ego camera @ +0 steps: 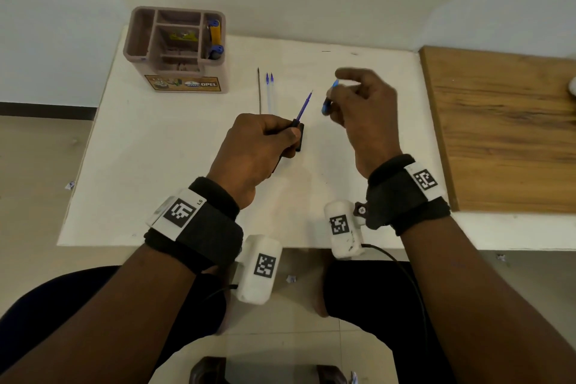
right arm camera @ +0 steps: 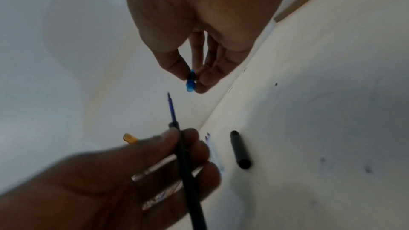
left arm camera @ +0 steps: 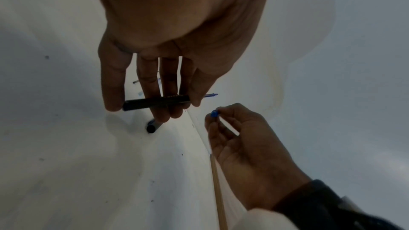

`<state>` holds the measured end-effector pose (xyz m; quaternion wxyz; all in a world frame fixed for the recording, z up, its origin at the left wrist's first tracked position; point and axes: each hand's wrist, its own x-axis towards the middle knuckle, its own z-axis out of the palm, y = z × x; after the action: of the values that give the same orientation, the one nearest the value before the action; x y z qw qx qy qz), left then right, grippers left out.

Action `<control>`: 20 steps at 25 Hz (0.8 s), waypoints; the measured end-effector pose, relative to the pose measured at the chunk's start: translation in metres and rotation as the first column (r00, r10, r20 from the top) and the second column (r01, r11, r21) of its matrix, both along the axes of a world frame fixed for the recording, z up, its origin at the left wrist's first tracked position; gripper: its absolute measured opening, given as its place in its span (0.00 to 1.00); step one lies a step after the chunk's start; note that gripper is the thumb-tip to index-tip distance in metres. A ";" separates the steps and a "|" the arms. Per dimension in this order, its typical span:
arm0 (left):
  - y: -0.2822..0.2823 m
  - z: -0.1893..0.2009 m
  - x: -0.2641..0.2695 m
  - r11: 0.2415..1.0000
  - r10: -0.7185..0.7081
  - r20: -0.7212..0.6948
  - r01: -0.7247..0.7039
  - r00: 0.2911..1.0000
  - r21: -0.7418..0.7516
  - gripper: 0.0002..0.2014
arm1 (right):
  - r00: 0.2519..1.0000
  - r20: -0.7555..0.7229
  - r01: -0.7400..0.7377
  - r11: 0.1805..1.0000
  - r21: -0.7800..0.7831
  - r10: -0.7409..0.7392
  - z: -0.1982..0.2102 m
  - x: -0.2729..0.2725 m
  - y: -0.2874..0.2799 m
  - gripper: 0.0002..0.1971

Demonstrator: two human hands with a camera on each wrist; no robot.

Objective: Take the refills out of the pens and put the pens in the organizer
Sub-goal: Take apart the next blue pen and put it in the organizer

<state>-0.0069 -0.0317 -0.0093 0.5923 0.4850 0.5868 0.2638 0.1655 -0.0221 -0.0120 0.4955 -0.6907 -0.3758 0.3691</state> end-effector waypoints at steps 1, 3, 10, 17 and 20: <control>-0.001 -0.001 0.001 1.000 -0.013 -0.003 0.013 1.000 -0.006 0.12 | 0.997 -0.069 0.024 0.998 0.058 -0.020 0.005 0.001 0.000 0.14; -0.002 -0.001 0.005 0.999 -0.033 -0.011 0.033 0.999 -0.008 0.12 | 0.995 -0.101 0.031 0.992 0.118 -0.019 0.009 0.001 0.000 0.13; -0.002 -0.002 0.011 0.999 -0.040 -0.024 0.039 0.999 -0.013 0.13 | 0.999 -0.050 0.020 0.985 0.171 -0.012 0.007 0.000 -0.001 0.12; -0.001 0.000 0.012 0.999 -0.042 -0.041 0.041 0.998 -0.018 0.13 | 0.998 0.050 -0.053 0.990 0.132 0.046 0.003 -0.002 -0.002 0.12; 0.000 0.002 0.011 0.999 -0.035 -0.047 0.036 0.998 0.011 0.12 | 0.987 0.109 -0.126 0.986 0.106 0.115 0.000 -0.008 -0.003 0.12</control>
<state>0.0039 -0.0315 -0.0070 0.5802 0.5048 0.5903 0.2451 0.1571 -0.0248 -0.0124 0.4905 -0.6556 -0.4619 0.3408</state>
